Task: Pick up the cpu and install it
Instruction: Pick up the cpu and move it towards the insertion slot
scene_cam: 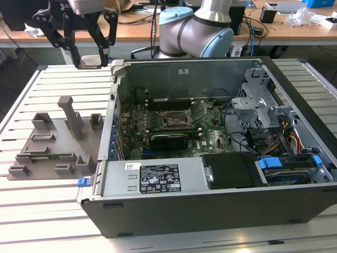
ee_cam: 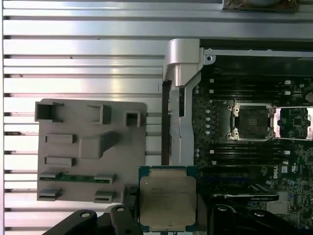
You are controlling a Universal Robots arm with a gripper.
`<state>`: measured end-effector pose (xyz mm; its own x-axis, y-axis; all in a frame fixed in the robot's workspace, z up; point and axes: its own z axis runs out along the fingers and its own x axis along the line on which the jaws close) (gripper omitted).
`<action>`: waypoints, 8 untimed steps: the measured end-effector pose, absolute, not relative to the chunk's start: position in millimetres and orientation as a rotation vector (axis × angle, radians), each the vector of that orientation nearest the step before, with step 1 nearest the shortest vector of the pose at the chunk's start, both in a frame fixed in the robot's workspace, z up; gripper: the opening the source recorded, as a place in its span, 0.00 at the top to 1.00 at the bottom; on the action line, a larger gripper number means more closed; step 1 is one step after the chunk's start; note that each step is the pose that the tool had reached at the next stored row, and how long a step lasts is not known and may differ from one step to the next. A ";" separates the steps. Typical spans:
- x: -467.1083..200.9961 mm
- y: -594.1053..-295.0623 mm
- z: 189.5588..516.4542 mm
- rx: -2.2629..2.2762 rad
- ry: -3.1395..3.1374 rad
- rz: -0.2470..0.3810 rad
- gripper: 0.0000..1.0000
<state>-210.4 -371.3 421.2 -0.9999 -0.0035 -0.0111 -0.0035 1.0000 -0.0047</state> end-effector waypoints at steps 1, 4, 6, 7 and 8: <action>-207.3 -371.3 421.1 -0.005 3.131 -0.007 0.45; -198.5 -371.2 420.6 -0.005 3.131 -0.008 0.45; -193.7 -371.2 420.1 -0.005 3.130 -0.008 0.45; -189.7 -371.3 419.8 -0.006 3.131 -0.008 0.45; -186.8 -371.2 419.5 -0.005 3.130 -0.008 0.45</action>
<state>-186.8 -371.2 419.5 -0.9999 -0.0035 -0.0111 -0.0034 1.0000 -0.0049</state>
